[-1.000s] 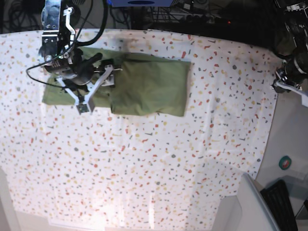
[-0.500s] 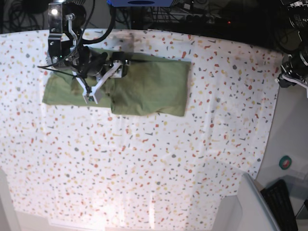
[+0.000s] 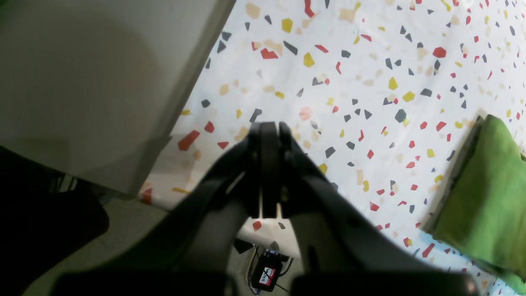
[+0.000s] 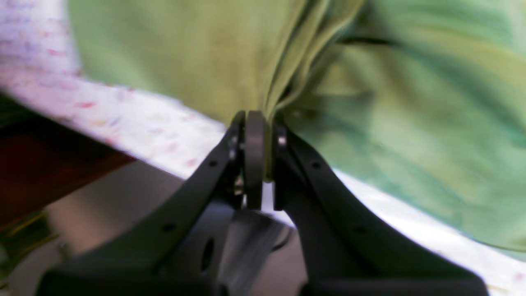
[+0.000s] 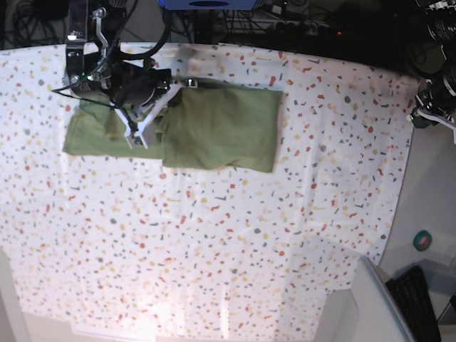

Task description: Layout the t-shirt on the table in an organized manner, then fold the t-shirt properly

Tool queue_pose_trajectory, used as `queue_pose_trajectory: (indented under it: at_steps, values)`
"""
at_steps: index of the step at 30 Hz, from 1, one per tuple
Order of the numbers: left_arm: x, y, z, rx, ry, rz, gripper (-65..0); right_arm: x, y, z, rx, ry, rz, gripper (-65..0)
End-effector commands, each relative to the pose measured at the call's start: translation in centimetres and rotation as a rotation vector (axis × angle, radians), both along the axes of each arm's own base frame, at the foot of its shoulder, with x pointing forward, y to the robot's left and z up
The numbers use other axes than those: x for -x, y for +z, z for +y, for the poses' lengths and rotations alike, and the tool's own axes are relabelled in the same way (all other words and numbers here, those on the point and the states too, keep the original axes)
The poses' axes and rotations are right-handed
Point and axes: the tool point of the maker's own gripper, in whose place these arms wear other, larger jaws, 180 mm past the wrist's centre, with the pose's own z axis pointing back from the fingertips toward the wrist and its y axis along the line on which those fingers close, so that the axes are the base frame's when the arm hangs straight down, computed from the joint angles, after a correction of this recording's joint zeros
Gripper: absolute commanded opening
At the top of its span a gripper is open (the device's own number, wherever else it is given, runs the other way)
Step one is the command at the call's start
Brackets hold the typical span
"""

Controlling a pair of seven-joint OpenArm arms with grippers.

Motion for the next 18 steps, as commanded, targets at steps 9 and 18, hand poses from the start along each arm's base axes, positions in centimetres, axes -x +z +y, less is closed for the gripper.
queue_pose_trajectory:
  at_steps: [9,18]
  values:
    - [-0.9,1.5,0.9,-0.035,-0.013,-0.037,-65.0,0.5,0.6,1.1,-0.087,-0.010,0.016,-65.0]
    - [-0.8,1.5,0.9,-0.034,-0.013,-0.036,-65.0,1.2,-0.8,0.3,-0.071,-0.022,0.043,-65.0]
